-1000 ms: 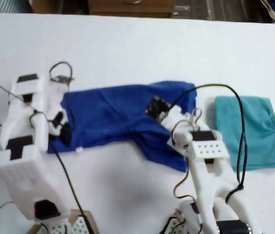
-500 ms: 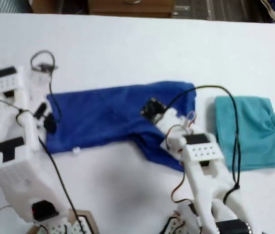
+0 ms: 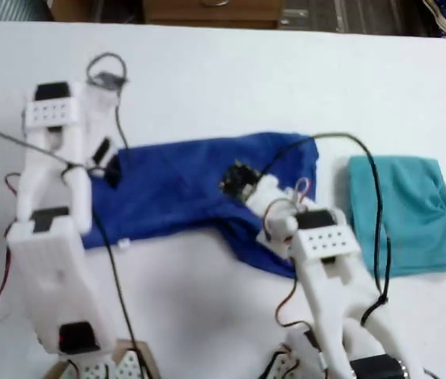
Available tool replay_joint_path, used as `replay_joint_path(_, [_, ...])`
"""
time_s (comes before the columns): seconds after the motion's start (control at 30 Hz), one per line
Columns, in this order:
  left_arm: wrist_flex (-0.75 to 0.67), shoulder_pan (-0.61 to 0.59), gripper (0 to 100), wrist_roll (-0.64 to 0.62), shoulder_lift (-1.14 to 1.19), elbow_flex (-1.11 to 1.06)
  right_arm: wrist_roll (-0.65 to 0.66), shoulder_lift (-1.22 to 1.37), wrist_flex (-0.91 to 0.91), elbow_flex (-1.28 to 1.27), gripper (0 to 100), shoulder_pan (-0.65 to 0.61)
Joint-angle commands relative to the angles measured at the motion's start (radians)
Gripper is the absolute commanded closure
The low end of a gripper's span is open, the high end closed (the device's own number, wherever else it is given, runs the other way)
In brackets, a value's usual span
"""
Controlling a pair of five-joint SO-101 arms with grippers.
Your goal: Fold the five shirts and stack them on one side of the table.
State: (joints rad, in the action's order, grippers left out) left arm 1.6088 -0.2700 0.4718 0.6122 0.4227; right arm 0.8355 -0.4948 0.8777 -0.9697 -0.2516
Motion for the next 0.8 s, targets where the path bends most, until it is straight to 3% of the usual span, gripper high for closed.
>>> replay_joint_path(0.0, [-0.032,0.02,79,-0.011,0.044,0.039,-0.021,-0.039,0.148,0.133,86.5,-0.059])
replay_joint_path(0.17, [-0.066,0.02,79,-0.014,0.074,0.035,-0.021,-0.039,0.248,0.146,86.5,-0.193])
replay_joint_path(0.37, [-0.103,0.021,79,-0.123,0.074,0.031,-0.02,-0.028,0.245,0.143,86.5,-0.288])
replay_joint_path(0.63, [-0.123,0.032,79,-0.193,0.077,0.028,-0.023,-0.028,0.242,0.12,86.5,-0.352])
replay_joint_path(0.77, [-0.12,0.032,79,-0.201,0.077,0.028,-0.021,-0.028,0.151,0.034,86.5,-0.357])
